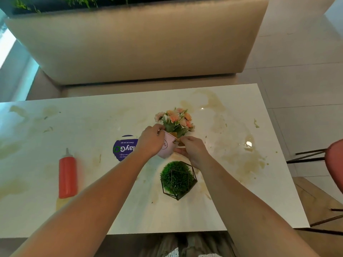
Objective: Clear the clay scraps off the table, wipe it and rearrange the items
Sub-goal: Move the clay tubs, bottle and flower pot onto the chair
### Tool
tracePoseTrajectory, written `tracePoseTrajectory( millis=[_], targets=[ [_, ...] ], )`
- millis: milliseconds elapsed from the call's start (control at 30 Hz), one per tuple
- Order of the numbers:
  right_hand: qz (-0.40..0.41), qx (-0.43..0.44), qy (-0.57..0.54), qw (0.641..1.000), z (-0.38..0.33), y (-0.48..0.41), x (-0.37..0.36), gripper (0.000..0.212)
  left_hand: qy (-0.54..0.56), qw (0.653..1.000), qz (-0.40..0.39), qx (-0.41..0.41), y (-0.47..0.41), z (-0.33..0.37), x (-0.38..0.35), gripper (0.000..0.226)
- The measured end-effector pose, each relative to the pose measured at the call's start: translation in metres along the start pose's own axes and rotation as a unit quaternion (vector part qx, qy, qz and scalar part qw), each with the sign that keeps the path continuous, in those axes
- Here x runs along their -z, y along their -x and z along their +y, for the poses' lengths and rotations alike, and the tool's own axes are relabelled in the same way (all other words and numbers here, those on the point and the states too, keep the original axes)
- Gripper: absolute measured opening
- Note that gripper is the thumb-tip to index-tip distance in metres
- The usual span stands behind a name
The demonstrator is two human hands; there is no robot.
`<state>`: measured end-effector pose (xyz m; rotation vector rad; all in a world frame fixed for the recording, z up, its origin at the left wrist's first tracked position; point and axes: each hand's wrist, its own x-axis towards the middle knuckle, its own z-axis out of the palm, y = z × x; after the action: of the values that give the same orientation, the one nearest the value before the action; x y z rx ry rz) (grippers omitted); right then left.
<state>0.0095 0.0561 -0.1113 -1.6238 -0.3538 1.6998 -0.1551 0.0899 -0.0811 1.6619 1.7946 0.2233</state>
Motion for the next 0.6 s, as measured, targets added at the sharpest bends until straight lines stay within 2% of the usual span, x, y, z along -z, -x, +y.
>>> tracePoseTrajectory(
  millis=[233,333,400,533,600],
  targets=[
    [0.041,0.068,0.017,0.997,-0.004,0.003,-0.014,0.008,0.073,0.993,0.091,0.019,0.009,0.006,0.008,0.024],
    [0.078,0.11,0.05,0.99,-0.009,0.004,-0.018,0.011,0.149,0.981,0.115,0.037,0.015,0.013,0.011,0.015],
    [0.087,0.14,0.064,0.984,-0.016,0.01,-0.016,0.018,0.22,0.964,0.127,0.074,0.017,0.018,0.012,0.021],
    [0.083,0.19,0.092,0.974,-0.032,0.025,-0.007,0.036,0.314,0.932,0.102,0.149,0.008,0.022,0.013,0.043],
    [0.087,0.205,0.09,0.971,-0.04,0.029,0.001,0.041,0.342,0.926,0.069,0.141,0.006,0.028,0.013,0.036]
  ],
)
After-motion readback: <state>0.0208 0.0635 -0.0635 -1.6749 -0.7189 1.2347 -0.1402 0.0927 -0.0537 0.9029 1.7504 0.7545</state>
